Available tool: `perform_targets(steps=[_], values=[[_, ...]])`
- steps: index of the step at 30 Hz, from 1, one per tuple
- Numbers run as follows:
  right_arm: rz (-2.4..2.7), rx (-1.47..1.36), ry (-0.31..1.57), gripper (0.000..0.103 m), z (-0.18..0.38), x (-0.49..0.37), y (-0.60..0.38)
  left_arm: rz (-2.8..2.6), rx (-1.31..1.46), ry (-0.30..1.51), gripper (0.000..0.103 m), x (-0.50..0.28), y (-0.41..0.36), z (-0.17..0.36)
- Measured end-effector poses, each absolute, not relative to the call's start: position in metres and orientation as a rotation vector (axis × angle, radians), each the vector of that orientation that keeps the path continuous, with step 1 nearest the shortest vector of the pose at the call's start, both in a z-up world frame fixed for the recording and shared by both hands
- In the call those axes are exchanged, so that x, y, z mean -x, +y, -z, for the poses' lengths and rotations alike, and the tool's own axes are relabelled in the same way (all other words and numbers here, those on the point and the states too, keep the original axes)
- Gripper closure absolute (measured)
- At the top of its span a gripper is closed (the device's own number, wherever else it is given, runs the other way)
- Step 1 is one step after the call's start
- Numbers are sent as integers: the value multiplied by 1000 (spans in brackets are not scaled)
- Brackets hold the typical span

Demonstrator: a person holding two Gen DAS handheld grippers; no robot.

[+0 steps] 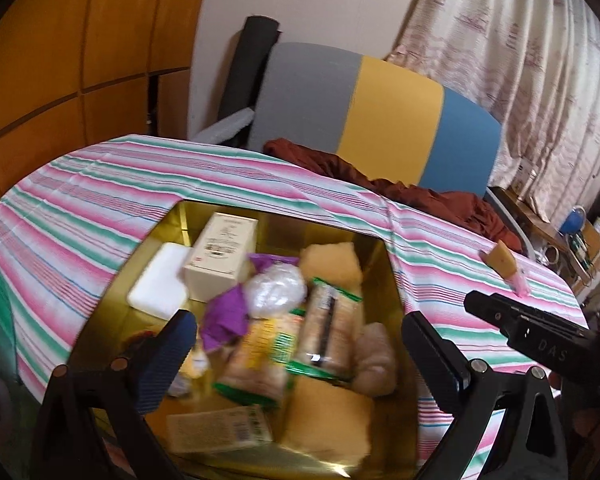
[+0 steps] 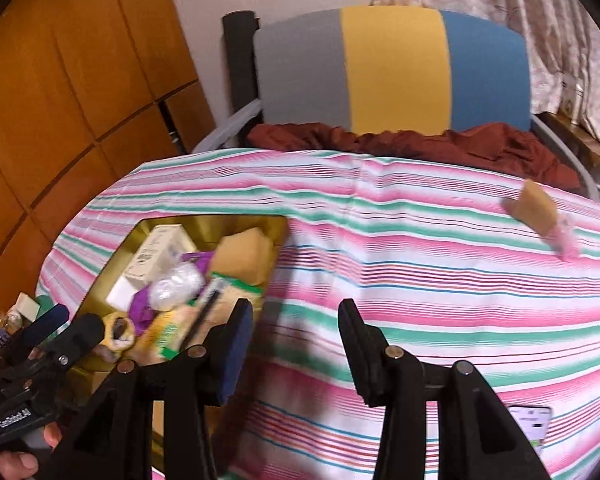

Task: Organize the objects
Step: 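Move right gripper to the clear pink plastic container and grasp it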

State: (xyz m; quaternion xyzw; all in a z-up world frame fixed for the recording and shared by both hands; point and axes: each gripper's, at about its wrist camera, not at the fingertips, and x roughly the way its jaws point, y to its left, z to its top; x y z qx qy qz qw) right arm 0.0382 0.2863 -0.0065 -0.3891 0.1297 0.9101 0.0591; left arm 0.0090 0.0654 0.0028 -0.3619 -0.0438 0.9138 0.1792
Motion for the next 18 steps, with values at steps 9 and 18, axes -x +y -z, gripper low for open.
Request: perform_targets(steps=[9, 18], values=[[-2643, 1136, 435, 58, 9, -68, 355, -2459, 1012, 5, 0, -25, 129, -7], [-2481, 1051, 509, 54, 18, -105, 458, -2304, 1012, 101, 0, -44, 196, -1]])
